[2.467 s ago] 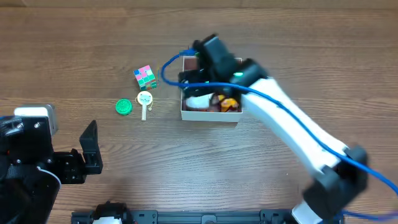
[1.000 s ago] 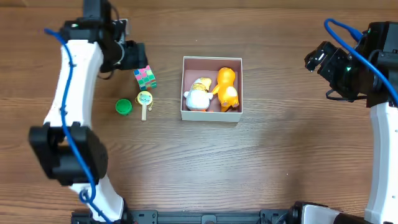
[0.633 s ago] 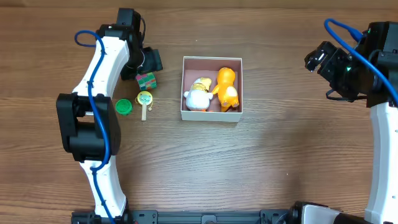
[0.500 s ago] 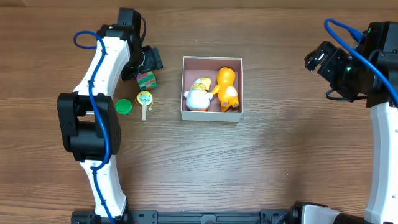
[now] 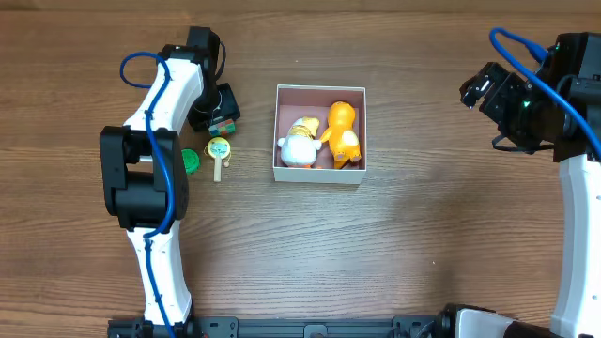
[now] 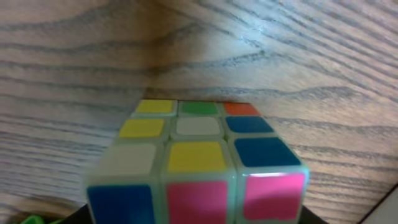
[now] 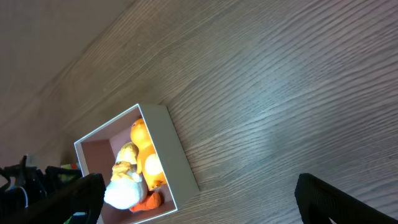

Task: Pack container
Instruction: 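Place the Rubik's cube into the box with the left gripper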

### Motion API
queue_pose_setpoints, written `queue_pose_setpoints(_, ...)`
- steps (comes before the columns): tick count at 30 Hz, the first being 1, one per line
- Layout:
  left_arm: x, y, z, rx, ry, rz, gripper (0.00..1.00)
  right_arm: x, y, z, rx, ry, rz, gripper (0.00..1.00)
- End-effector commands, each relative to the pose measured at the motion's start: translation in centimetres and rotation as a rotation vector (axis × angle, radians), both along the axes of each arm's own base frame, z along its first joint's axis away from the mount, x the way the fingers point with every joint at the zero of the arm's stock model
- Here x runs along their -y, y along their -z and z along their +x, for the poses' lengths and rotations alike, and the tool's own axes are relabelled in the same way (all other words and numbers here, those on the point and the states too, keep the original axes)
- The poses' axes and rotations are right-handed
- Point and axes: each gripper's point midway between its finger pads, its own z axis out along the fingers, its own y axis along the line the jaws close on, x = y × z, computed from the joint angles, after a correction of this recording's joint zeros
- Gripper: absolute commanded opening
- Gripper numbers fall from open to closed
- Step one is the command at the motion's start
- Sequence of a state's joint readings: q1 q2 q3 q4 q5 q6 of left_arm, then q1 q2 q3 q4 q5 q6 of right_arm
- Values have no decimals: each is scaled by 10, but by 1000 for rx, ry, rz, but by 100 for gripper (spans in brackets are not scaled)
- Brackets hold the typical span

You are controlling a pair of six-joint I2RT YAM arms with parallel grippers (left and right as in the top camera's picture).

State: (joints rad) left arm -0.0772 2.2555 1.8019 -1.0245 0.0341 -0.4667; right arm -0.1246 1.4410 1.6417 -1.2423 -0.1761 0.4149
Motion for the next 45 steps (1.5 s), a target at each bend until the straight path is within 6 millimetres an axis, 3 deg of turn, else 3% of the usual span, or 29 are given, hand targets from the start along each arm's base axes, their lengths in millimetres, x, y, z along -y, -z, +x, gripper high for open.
queue_pose_setpoints(1,-2,-2,0,-3,74,29,43,3,-3,2,10,11,0,100)
queue_pose_setpoints(5,-2,-37,3,-1,177,39,34,3,-3,2,10,11,0,100)
queue_pose_setpoints(9,9,-119,14,93,237,39,31,3,-3,2,10,11,0,100)
queue_pose_setpoints(12,39,-192,10,224,313,24,31,3,-3,2,10,11,0,100)
queue_pose_setpoints(14,69,-226,-4,280,377,3,34,3,-3,2,9,11,0,100)
queue_pose_setpoints(16,106,-239,-21,299,462,-9,36,3,-3,2,10,11,0,100)
queue_pose_setpoints(18,137,-231,-32,276,497,-3,38,3,-3,2,10,11,0,100)
queue_pose_setpoints(21,178,-198,-39,232,524,3,39,3,-3,2,10,11,0,100)
queue_pose_setpoints(23,200,-155,-43,169,513,5,40,3,-3,2,9,11,0,100)
queue_pose_setpoints(27,199,-106,-46,98,491,22,42,3,-3,2,10,11,0,100)
queue_pose_setpoints(30,195,-84,-41,90,479,26,45,3,-2,2,9,11,0,100)
queue_pose_setpoints(33,190,-82,-28,127,455,18,46,3,-2,2,9,11,0,100)
queue_pose_setpoints(38,169,-82,-16,138,406,41,61,3,-3,2,10,11,0,100)
queue_pose_setpoints(39,167,-82,-16,130,402,42,67,3,-3,2,10,11,0,100)
queue_pose_setpoints(41,168,-81,-19,118,404,25,100,3,-3,2,10,11,0,100)
queue_pose_setpoints(45,175,-90,-30,85,428,-32,100,3,-3,2,10,11,0,100)
